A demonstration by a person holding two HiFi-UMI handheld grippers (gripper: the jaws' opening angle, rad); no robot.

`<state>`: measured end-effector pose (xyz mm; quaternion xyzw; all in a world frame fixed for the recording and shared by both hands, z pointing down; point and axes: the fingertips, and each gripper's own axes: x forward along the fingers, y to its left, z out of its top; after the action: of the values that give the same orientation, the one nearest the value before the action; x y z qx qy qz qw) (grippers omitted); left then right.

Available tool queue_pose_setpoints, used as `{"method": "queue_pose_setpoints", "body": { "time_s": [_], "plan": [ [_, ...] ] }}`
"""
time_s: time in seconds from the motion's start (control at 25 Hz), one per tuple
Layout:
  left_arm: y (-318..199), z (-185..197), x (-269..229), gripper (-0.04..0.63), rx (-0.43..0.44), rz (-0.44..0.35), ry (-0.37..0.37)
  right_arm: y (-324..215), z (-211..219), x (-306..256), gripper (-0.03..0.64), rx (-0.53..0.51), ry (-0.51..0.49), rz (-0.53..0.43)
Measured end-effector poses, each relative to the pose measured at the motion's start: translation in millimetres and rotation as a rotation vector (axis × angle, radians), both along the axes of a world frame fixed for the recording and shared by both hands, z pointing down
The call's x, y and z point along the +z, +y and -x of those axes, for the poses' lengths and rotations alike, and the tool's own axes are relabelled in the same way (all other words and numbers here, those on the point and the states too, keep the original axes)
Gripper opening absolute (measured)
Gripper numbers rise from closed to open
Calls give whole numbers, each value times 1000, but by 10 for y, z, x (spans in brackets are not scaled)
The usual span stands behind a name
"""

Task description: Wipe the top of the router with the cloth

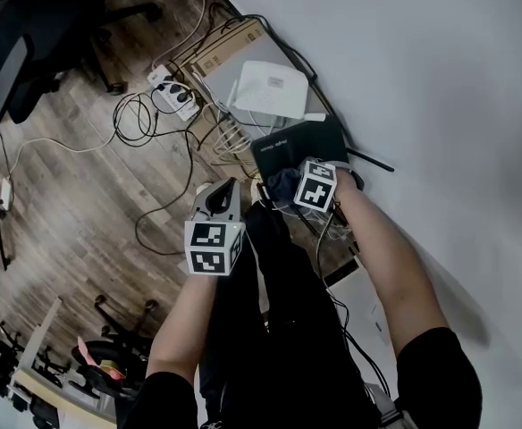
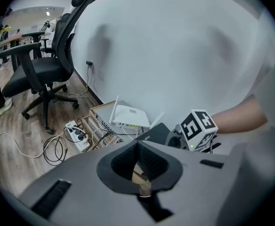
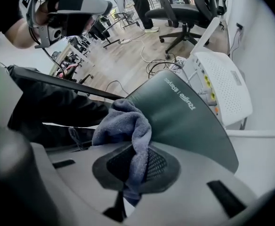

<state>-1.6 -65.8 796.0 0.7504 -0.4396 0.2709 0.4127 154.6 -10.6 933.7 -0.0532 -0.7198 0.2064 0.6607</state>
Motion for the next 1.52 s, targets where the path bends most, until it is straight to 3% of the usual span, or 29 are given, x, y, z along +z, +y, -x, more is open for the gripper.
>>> {"method": "queue_pose_setpoints", "body": {
  "time_s": [0.12,0.2,0.4,0.56,0.76,1.04,1.2,1.36,1.52],
  "plan": [
    [7,7,5,-6,-1,2,-1,-147,-52,17,12,40,24,-32],
    [19,12,-4,-6,1,2,0,-331,-122,14,12,72,43,-103],
    [-2,32,21,-6,-5,5,5,-1116,-502,69,12,123,173,-461],
    [-3,25,22,-6,4,2,5,-1284,-640,99,12,175,214,-487],
    [0,40,27,-6,0,3,4,-1309,-669,94,12,165,217,-537],
    [12,58,38,-6,-5,0,2,-1185,-642,68,12,158,207,-447],
    [61,42,35,-6,1,6,10,-798,-619,59,12,134,217,-261],
    [63,38,8,-6,15,0,13,-226,-634,50,12,18,258,-49],
    [62,90,1,-6,9,-6,11,30,-662,55,12,-42,301,22]
  ]
}}
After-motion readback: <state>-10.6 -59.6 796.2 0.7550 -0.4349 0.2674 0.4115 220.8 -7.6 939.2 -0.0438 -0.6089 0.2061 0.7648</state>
